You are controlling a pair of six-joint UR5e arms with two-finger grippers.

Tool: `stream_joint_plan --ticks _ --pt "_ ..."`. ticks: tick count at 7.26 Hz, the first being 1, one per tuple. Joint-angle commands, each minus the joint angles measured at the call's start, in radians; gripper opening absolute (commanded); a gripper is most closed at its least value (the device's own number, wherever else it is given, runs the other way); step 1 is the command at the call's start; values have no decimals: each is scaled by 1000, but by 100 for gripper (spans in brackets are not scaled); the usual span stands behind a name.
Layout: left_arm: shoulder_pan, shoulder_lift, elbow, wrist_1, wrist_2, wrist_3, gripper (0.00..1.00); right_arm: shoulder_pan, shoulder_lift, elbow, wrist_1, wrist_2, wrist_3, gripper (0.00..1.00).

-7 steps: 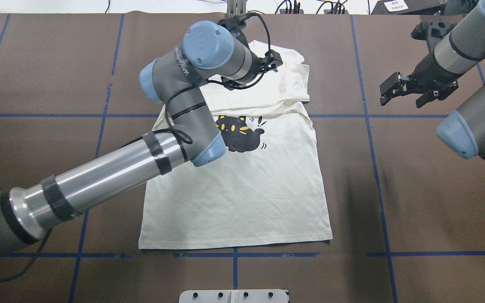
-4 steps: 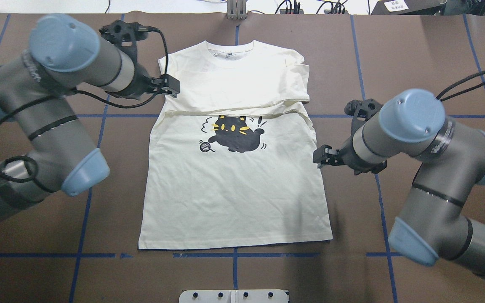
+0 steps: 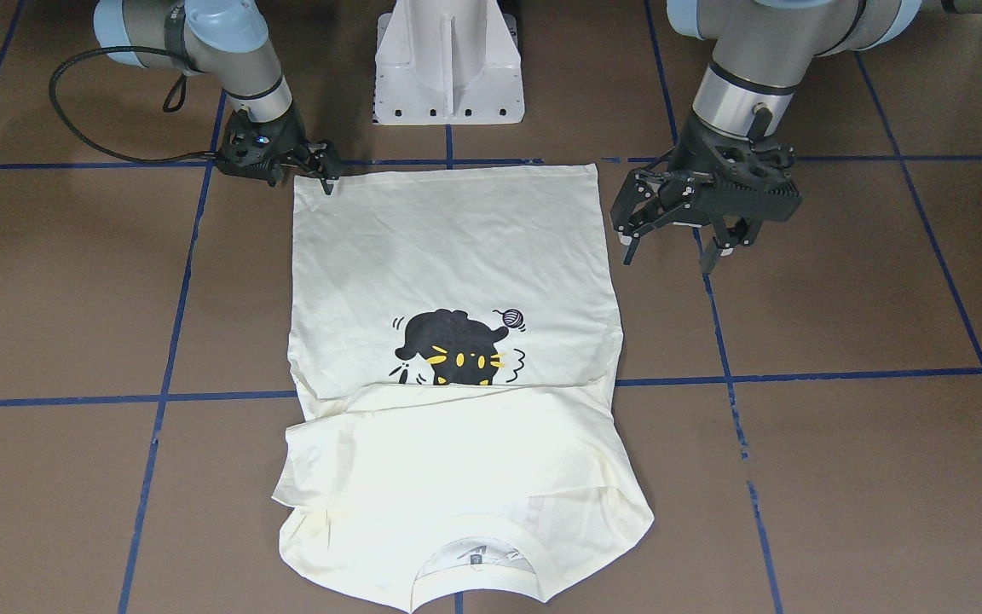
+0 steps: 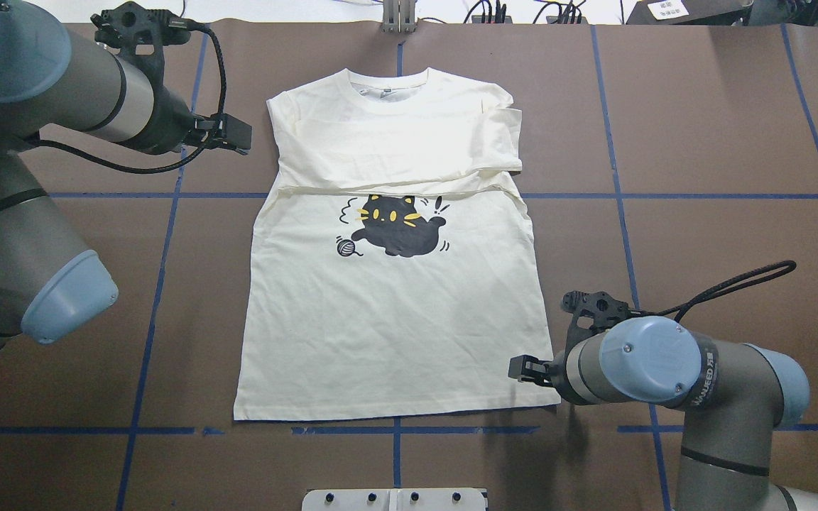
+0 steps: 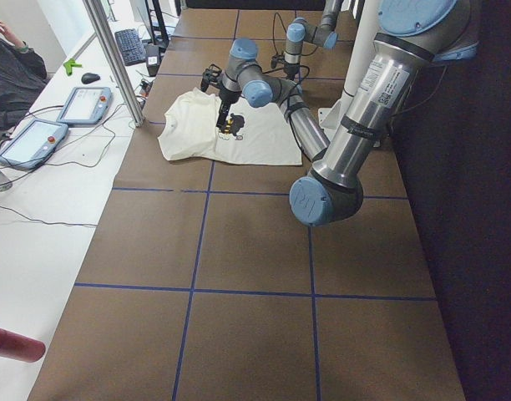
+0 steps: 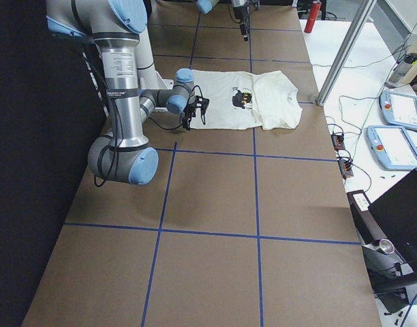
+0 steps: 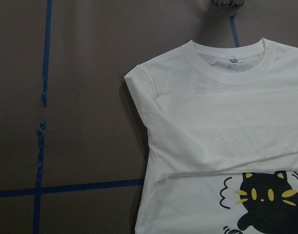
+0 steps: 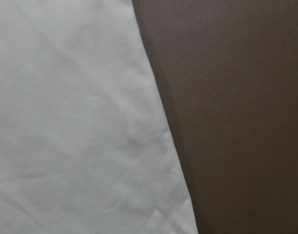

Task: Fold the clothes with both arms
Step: 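Release the sleeve and move both grippers toward the shirt's side edges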

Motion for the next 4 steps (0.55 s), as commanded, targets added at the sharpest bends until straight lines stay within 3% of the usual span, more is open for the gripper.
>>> stream_joint_plan --ticks 1,4 --pt "-1 -3 -5 0 -1 0 100 -27 -7 0 3 -9 24 98" --pt "-1 -2 -9 0 -1 -3 100 -22 -2 -6 1 -9 23 78"
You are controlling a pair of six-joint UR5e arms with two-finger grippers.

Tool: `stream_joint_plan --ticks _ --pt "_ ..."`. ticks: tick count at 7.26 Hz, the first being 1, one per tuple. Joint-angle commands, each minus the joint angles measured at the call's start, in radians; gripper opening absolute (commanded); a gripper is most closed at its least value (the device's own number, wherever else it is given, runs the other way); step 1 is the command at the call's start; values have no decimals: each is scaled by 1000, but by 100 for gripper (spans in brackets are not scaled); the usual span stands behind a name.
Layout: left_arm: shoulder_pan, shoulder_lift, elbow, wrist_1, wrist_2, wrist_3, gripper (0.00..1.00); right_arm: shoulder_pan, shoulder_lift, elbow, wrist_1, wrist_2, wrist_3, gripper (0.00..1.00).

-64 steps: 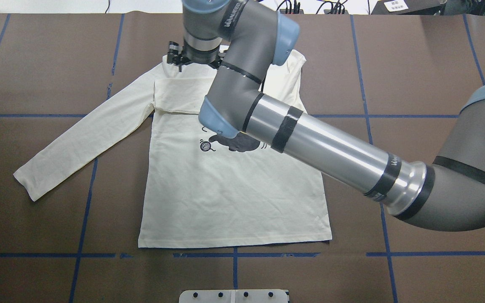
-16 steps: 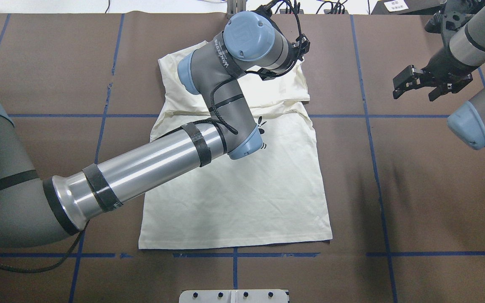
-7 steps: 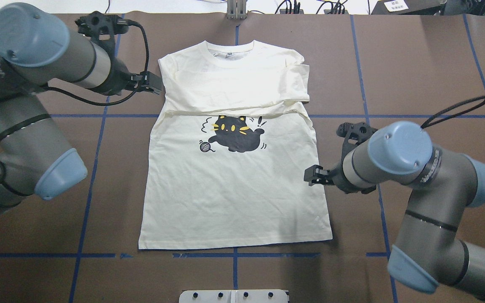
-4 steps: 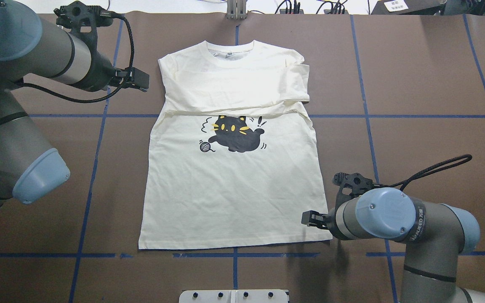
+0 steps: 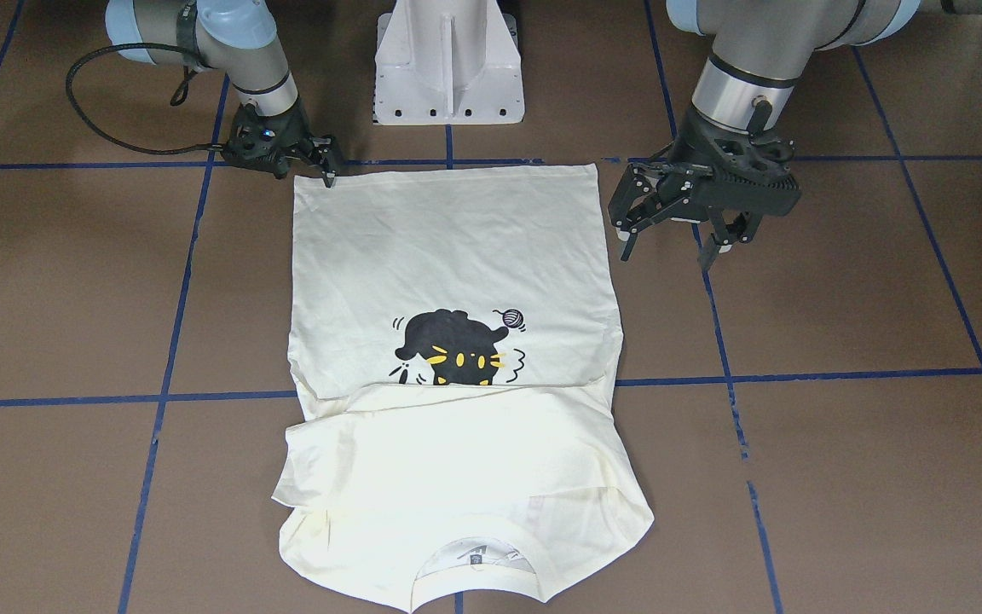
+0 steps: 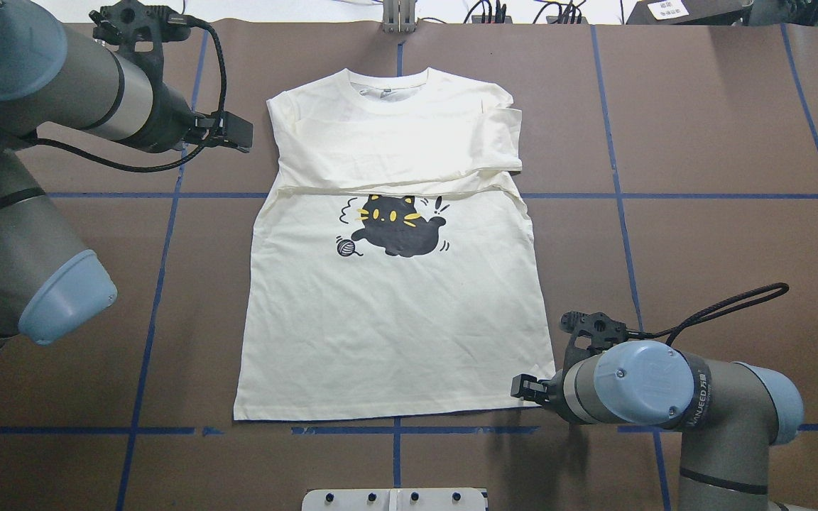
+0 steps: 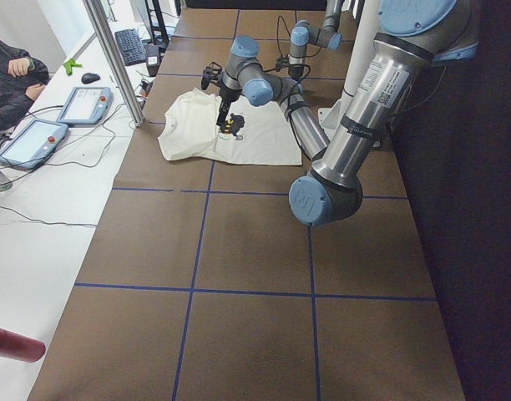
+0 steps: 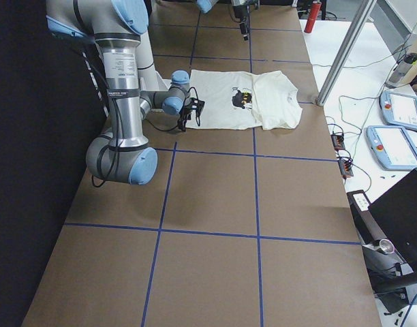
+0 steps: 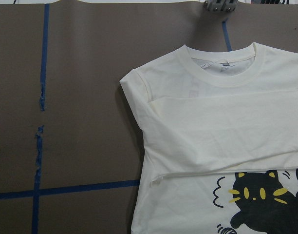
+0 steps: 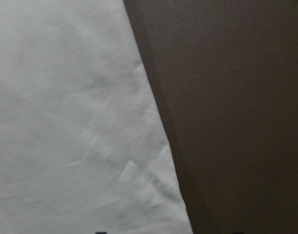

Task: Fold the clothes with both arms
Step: 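Release the sleeve and move both grippers toward the shirt's side edges, then move both grippers to the hem corners nearest the robot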

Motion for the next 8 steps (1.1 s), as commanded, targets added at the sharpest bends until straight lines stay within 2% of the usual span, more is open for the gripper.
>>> stream_joint_plan --ticks 1,2,3,4,5,6,8 --pt "0 1 -3 0 0 -1 100 10 -1 -1 -4 -4 0 77" --pt "0 0 -3 0 0 -2 100 24 -2 -4 -8 -3 0 72" --pt "0 0 -3 0 0 -4 100 34 -2 -6 -10 -1 -1 58" --pt "0 1 -3 0 0 -4 100 38 -2 -7 -11 0 -1 38" --pt "0 3 -1 -2 0 -4 100 36 -1 -10 -10 -1 -1 25" --pt "0 6 -1 -3 0 -4 100 35 1 -10 -10 0 -1 22" --pt "0 9 2 -6 1 -1 100 33 8 -9 -10 0 0 23"
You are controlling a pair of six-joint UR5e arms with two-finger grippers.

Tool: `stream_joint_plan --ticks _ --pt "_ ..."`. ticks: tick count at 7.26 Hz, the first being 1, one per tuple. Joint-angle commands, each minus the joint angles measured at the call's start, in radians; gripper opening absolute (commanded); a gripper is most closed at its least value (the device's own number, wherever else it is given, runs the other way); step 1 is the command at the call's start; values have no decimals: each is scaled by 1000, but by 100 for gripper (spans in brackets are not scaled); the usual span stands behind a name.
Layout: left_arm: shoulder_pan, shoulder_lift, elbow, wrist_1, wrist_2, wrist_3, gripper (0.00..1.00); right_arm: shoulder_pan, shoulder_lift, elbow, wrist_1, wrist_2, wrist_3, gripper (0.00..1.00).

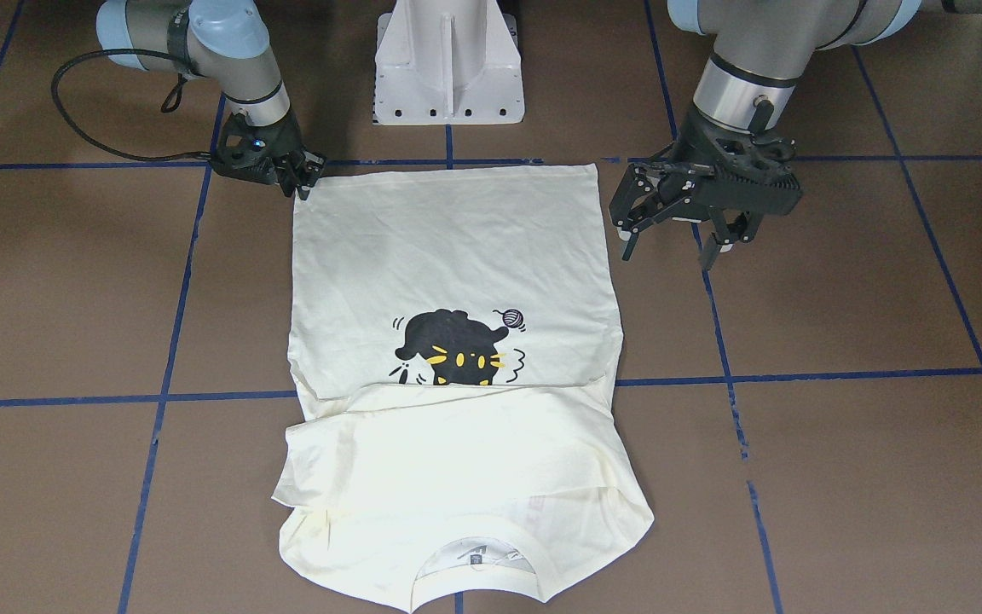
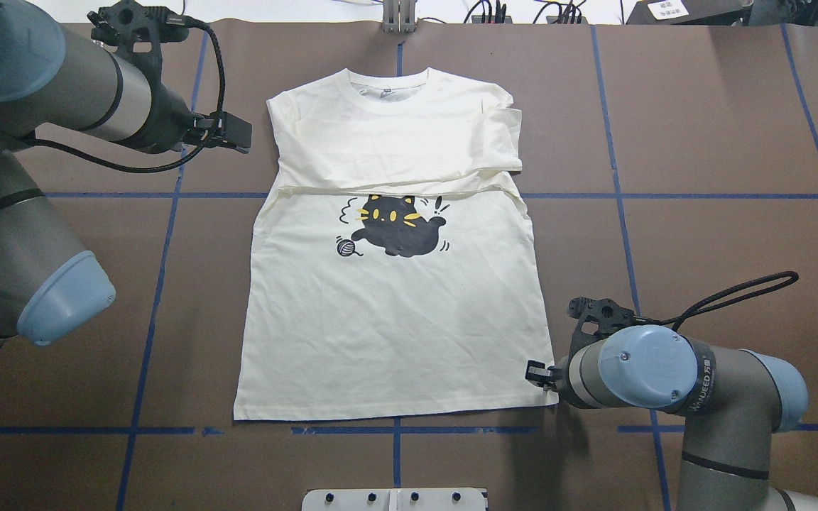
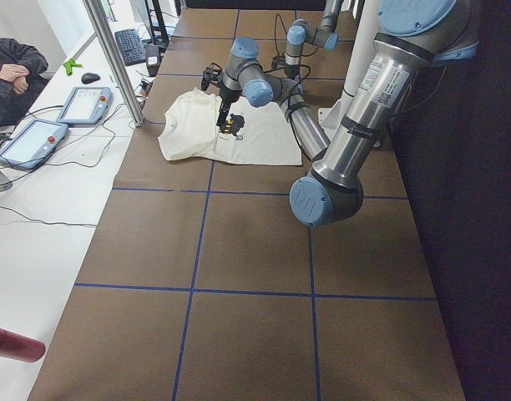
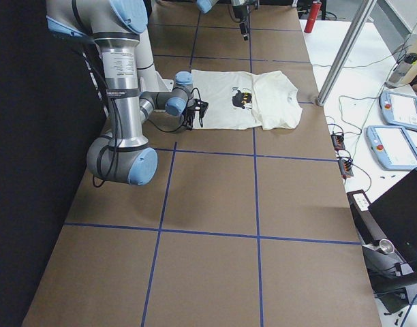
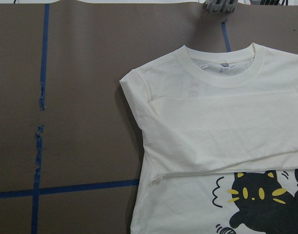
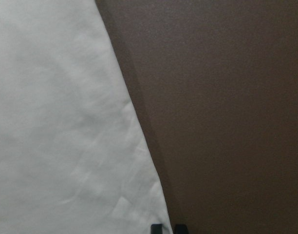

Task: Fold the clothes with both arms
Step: 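Move both grippers to the hem corners nearest the robot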

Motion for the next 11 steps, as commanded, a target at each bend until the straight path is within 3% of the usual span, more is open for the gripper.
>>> stream_joint_plan --ticks 1,4,11 --pt "0 2 1 -2 1 1 100 -1 6 1 0 0 1 26" --pt "0 1 3 -2 1 1 100 -3 4 1 2 2 1 35" --pt "2 -7 3 -2 -1 -4 100 -20 4 9 2 8 3 30"
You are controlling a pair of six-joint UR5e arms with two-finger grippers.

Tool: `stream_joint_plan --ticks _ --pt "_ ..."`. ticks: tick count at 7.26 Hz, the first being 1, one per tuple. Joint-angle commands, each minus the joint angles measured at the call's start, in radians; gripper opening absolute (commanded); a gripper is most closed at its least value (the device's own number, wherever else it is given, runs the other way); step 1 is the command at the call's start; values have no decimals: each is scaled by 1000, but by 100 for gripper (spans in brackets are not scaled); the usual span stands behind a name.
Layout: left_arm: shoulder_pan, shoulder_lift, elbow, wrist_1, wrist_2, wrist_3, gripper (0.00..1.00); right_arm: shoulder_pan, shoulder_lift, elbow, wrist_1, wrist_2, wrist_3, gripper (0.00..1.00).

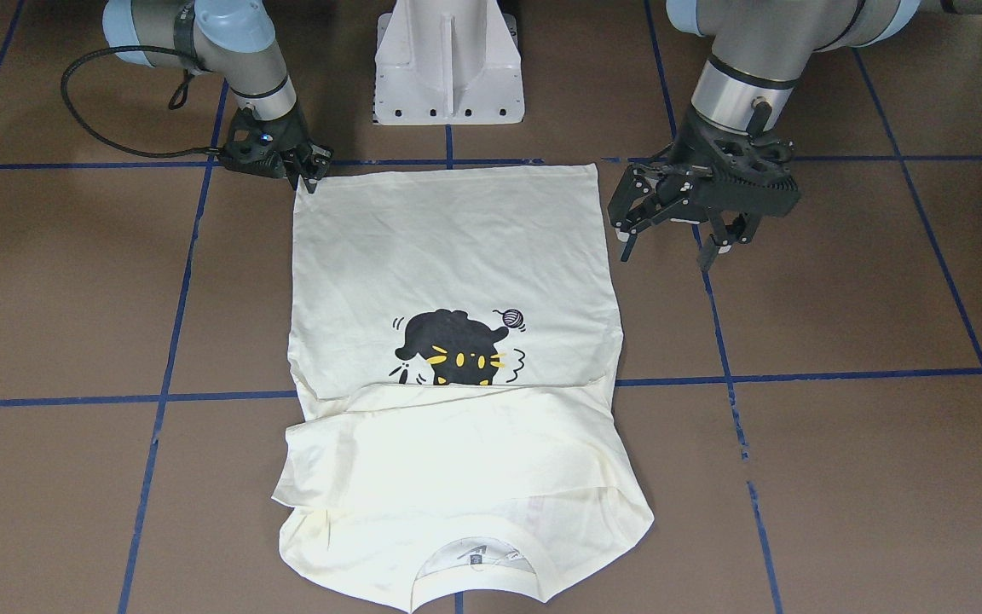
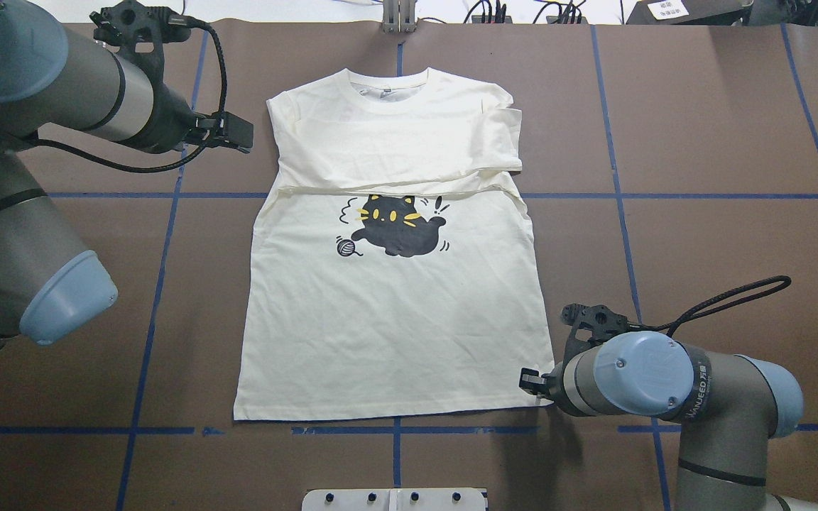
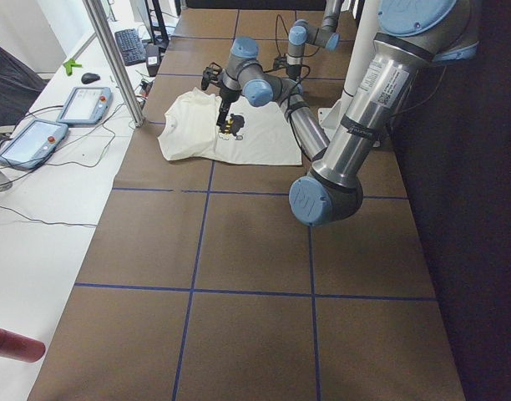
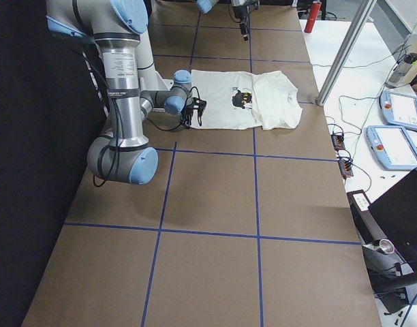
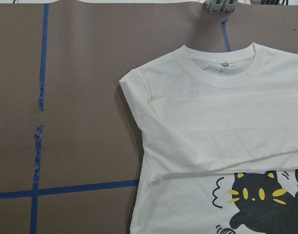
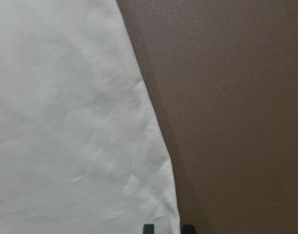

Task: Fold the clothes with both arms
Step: 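Move both grippers to the hem corners nearest the robot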

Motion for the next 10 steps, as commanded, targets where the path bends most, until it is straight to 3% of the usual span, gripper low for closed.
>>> stream_joint_plan --ticks 1,2,5,8,10 --pt "0 -4 -3 0 -1 -2 100 -2 0 1 0 0 0 10" --pt "0 -4 -3 0 -1 -2 100 -2 0 5 0 -1 0 0" --pt "35 13 -3 -1 -52 -150 100 2 2 64 0 -41 3 0" --pt "245 91 -38 -14 -37 -484 100 82 9 126 9 -25 -9 0" --pt "374 166 -98 -43 75 -656 97 126 26 162 11 8 -12 0"
